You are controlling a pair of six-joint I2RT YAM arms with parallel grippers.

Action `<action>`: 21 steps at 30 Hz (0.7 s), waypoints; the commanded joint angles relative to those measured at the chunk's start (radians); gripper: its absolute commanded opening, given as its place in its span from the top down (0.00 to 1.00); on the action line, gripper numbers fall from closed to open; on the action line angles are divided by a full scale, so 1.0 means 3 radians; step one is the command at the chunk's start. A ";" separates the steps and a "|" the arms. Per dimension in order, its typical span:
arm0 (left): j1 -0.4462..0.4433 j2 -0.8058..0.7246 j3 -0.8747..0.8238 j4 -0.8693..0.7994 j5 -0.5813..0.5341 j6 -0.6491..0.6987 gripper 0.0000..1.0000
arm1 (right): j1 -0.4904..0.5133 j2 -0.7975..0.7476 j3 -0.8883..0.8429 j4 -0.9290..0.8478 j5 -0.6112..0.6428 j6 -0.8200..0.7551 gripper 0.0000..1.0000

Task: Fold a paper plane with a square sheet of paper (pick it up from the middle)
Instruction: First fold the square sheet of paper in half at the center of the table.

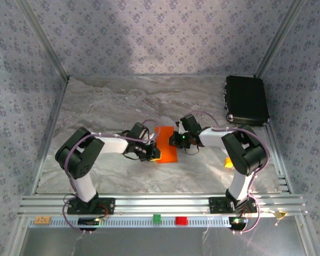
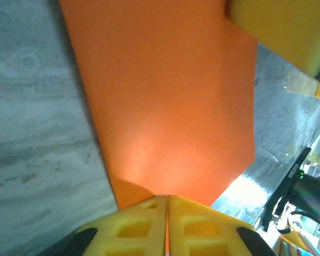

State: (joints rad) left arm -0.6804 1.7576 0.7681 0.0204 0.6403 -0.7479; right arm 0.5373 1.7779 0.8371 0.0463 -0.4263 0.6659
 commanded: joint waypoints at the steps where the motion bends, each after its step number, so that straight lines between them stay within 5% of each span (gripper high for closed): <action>1: -0.0076 -0.0057 -0.0170 -0.0419 -0.0089 0.0150 0.90 | 0.0004 0.0163 -0.0177 -0.0504 0.0357 0.0020 1.00; 21: -0.0285 -0.0724 -0.0015 -0.0820 -0.0703 0.0281 0.90 | 0.0021 0.0160 -0.0119 -0.0422 0.0180 -0.0075 1.00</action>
State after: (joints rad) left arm -0.7681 1.6165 0.7490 -0.1699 0.4686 -0.6582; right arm 0.5373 1.7779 0.8375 0.0498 -0.4309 0.6655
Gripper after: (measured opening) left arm 0.099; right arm 0.052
